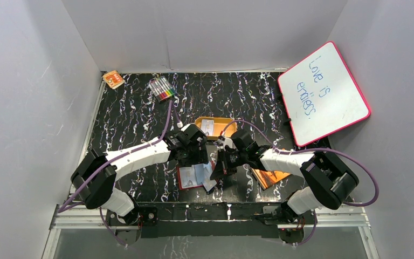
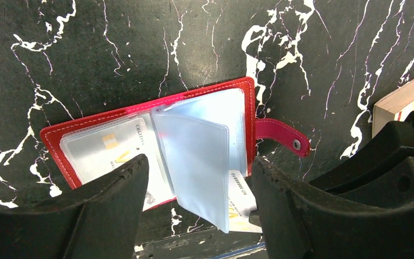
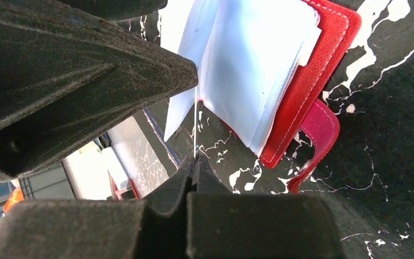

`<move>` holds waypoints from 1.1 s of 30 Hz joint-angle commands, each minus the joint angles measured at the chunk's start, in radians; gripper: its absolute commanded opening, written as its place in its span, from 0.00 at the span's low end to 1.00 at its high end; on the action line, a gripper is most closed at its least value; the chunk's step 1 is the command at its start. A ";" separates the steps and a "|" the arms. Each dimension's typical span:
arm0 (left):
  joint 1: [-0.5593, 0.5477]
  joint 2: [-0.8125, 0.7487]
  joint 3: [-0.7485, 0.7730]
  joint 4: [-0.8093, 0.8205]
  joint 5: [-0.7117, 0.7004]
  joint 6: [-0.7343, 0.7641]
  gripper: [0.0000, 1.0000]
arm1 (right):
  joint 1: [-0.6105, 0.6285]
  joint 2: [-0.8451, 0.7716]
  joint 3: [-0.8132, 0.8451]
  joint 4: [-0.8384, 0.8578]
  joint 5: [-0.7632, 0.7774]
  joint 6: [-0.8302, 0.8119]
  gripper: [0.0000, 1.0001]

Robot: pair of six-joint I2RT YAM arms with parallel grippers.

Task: Put the credit cards into the card holder
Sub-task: Turn over the card slot in the card holder.

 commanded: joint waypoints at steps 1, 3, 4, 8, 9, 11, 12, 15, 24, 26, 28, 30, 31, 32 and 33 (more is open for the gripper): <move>0.000 -0.020 0.008 -0.019 -0.030 -0.003 0.67 | 0.008 -0.009 0.035 0.049 -0.028 -0.003 0.00; 0.002 -0.015 0.007 -0.019 -0.031 -0.002 0.66 | 0.009 -0.007 0.035 0.049 -0.026 -0.004 0.00; 0.004 -0.013 0.005 -0.019 -0.030 0.000 0.65 | 0.009 -0.006 0.035 0.049 -0.026 -0.004 0.00; 0.012 -0.013 -0.019 -0.013 -0.030 -0.001 0.57 | 0.009 -0.004 0.032 0.048 -0.025 -0.004 0.00; 0.013 -0.015 -0.028 -0.010 -0.030 -0.001 0.55 | 0.009 -0.004 0.030 0.048 -0.026 -0.006 0.00; 0.018 -0.019 -0.043 -0.004 -0.028 -0.003 0.51 | 0.009 -0.004 0.027 0.047 -0.024 -0.007 0.00; 0.020 -0.021 -0.050 0.000 -0.028 -0.005 0.49 | 0.010 -0.004 0.027 0.046 -0.025 -0.008 0.00; 0.026 -0.024 -0.066 0.009 -0.026 -0.004 0.45 | 0.010 -0.004 0.025 0.045 -0.024 -0.010 0.00; 0.032 -0.016 -0.085 0.028 -0.019 0.000 0.32 | 0.009 -0.015 0.028 0.019 -0.003 -0.021 0.00; 0.032 -0.015 -0.089 0.031 -0.017 -0.001 0.28 | 0.010 -0.032 0.033 -0.012 0.017 -0.036 0.00; 0.034 -0.015 -0.093 0.034 -0.017 -0.001 0.23 | 0.010 -0.059 0.041 -0.064 0.047 -0.063 0.00; 0.034 -0.016 -0.094 0.037 -0.017 -0.001 0.21 | 0.009 -0.095 0.049 -0.122 0.070 -0.093 0.00; 0.036 -0.015 -0.094 0.038 -0.015 -0.001 0.20 | 0.009 -0.115 0.055 -0.157 0.080 -0.111 0.00; 0.036 -0.016 -0.094 0.038 -0.015 -0.001 0.20 | 0.009 -0.134 0.061 -0.191 0.089 -0.126 0.00; 0.036 -0.014 -0.096 0.037 -0.016 -0.001 0.19 | 0.009 -0.156 0.070 -0.223 0.096 -0.141 0.00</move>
